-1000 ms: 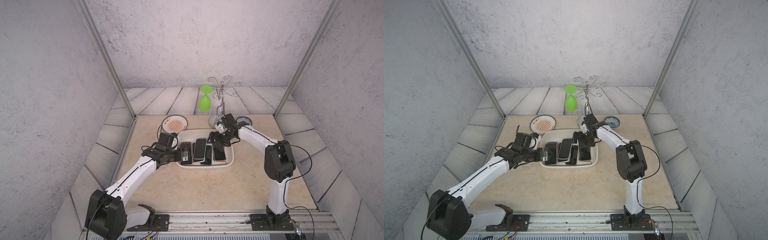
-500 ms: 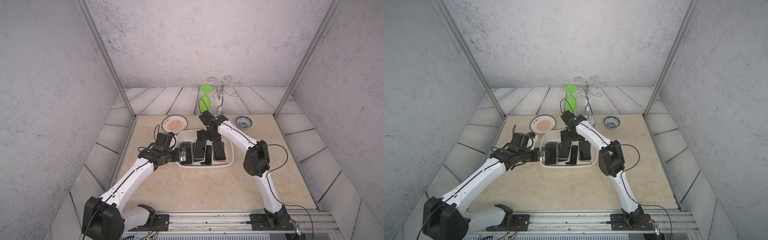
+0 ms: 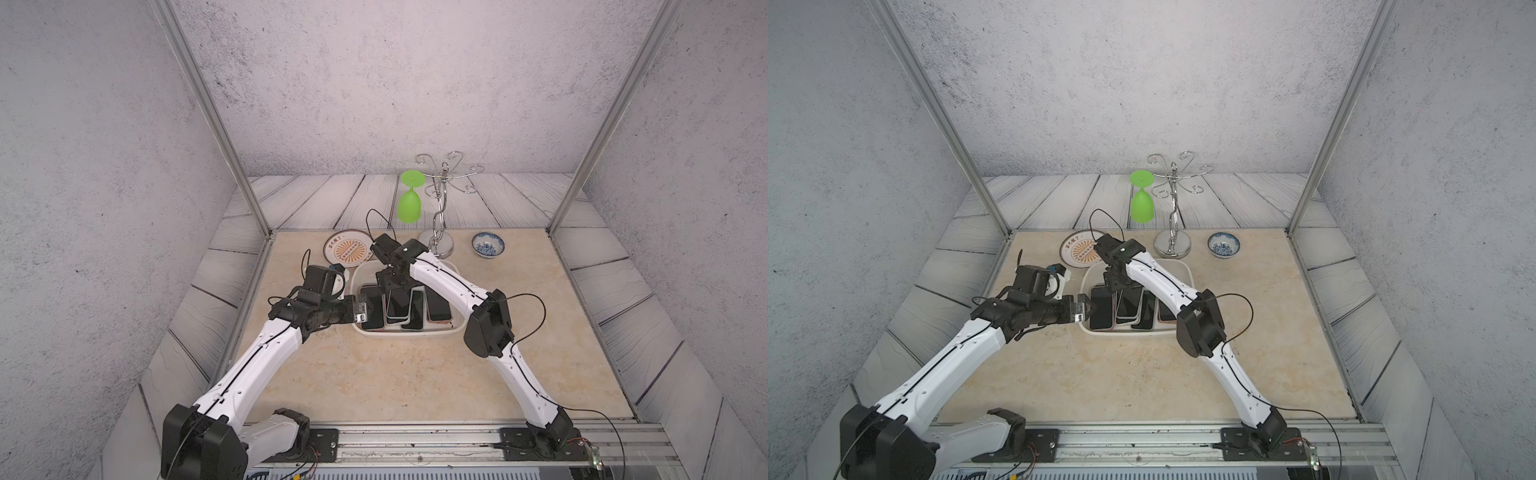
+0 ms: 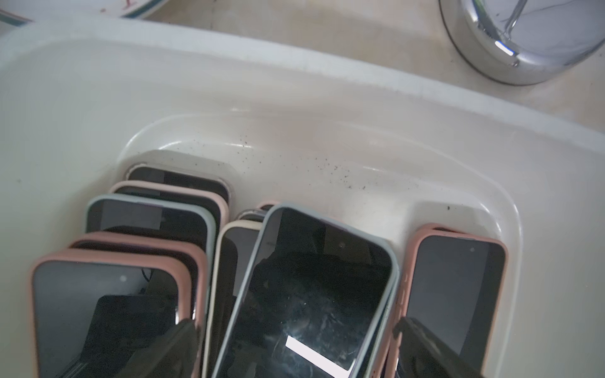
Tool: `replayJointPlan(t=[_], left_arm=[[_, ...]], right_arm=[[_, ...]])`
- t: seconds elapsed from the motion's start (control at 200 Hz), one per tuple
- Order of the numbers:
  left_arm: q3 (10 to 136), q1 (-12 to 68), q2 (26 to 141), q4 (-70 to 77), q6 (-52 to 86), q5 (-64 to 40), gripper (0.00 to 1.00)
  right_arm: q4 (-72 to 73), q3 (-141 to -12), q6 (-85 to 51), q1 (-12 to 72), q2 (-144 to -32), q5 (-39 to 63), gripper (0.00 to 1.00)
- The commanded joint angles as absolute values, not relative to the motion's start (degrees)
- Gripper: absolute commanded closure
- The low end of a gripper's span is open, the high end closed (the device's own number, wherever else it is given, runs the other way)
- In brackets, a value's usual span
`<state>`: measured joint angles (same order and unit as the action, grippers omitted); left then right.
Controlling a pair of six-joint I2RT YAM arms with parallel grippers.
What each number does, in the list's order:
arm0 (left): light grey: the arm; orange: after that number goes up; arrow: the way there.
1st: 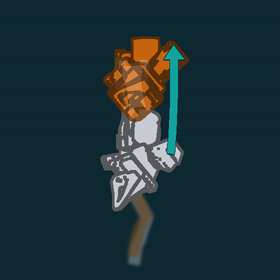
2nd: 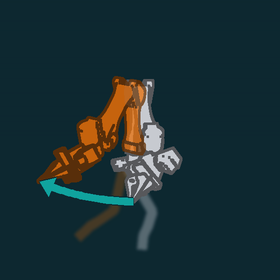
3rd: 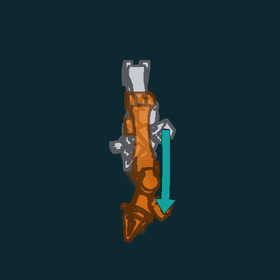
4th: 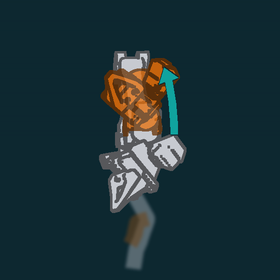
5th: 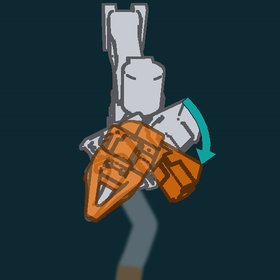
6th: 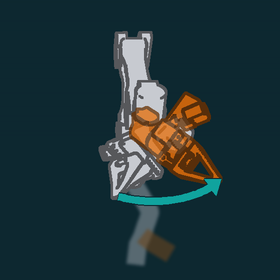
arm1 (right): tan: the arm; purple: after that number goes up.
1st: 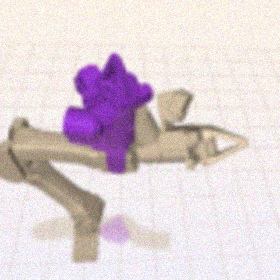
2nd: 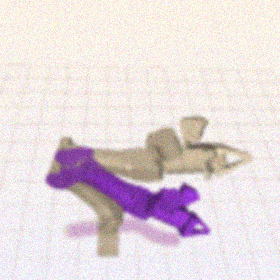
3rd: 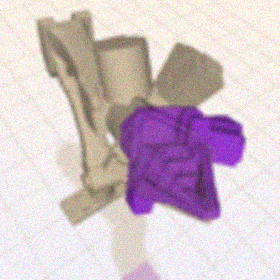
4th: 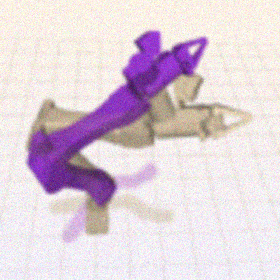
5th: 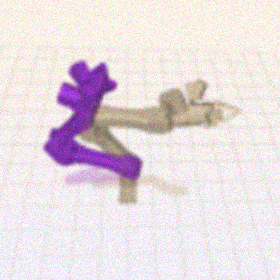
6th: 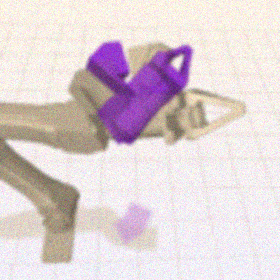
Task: Take the phone out of the storage box
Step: Pick up the phone from the storage box.
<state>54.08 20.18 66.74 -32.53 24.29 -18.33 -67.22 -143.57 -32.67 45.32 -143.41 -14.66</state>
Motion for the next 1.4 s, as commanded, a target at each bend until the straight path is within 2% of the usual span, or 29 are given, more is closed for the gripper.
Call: replayJointPlan(t=[0.0, 0.56, 0.786, 1.106, 1.256, 1.396], left_arm=[[54.1, 19.5, 65.6, -32.4, 23.6, -19.8, 0.02], [53.3, 19.2, 64.7, -32.9, 22.8, -20.0, 0.02], [53.2, 19.2, 64.6, -33.0, 22.7, -20.1, 0.02], [53.0, 19.2, 64.6, -32.4, 23.0, -19.8, 0.02], [52.9, 19.1, 64.1, -31.5, 24.0, -20.1, 0.02], [52.0, 19.2, 63.4, -28.1, 26.8, -23.1, 0.02]], right_arm=[[-69.5, -144.8, -33.8, 45.3, -145.7, -18.2, 0.01], [-69.6, -143.5, -33.9, 46.5, -149.4, -19.5, 0.02], [-68.4, -135.9, -33.3, 45.9, -145.9, -20.8, 0.16], [-69.0, -134.4, -31.4, 44.4, -143.5, -21.9, 0.35], [-65.1, -130.1, -30.2, 42.0, -139.0, -15.4, 0.58], [-58.5, -124.1, -29.2, 40.2, -133.4, -7.8, 0.65]])
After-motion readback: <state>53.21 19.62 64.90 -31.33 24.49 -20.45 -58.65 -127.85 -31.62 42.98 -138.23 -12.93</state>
